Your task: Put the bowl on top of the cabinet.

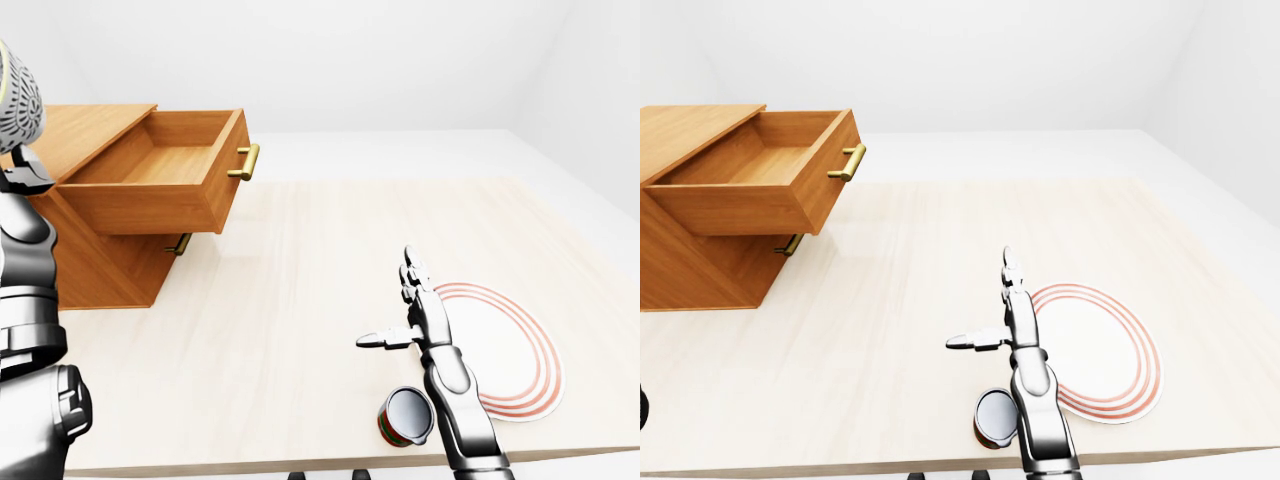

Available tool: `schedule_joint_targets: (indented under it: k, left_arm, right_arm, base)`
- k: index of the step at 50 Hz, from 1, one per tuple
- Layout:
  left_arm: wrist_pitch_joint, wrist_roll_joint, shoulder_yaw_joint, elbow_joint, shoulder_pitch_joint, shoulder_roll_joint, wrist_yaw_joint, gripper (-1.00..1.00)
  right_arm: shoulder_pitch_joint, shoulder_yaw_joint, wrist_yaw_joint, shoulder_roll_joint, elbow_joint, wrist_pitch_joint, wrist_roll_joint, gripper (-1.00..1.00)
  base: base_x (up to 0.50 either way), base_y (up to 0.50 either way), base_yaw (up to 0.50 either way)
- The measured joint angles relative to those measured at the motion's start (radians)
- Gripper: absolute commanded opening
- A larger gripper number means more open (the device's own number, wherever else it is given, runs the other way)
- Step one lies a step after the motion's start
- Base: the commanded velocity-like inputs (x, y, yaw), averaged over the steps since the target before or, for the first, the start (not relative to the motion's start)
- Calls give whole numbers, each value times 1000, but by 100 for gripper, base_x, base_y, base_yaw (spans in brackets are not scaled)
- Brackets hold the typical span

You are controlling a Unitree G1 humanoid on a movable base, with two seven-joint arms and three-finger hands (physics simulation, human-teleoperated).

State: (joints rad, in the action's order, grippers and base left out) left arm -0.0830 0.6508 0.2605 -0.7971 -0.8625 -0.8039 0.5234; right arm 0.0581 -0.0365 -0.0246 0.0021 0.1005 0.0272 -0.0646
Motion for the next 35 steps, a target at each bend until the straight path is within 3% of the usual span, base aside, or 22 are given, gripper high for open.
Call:
schedule_joint_targets:
  k: [10,30,31,32,35]
  left_arm:
    - [-4,-5,-36,-221,-71,-29,0,-94]
    - [-4,39,-83,-403,-200,-55,0,-88]
    - [-4,44,-85,-406,-204,-55,0,36]
    - [-4,43,-86,-411,-207,-56,0,100]
    - [-4,36,-84,-425,-229,-63,0,100]
  right_arm:
    - [6,-5,1,1,4,-5,-5,100]
    - [10,-6,1,1,13,-6,-7,100]
    - [9,-6,1,1,12,-6,-7,100]
    - [9,-6,1,1,11,-7,-7,100]
    - [8,-6,2,1,10,-7,-7,100]
  base:
    - [0,0,0]
    - [0,0,0]
    - [0,0,0]
    - [0,0,0]
    - [0,0,0]
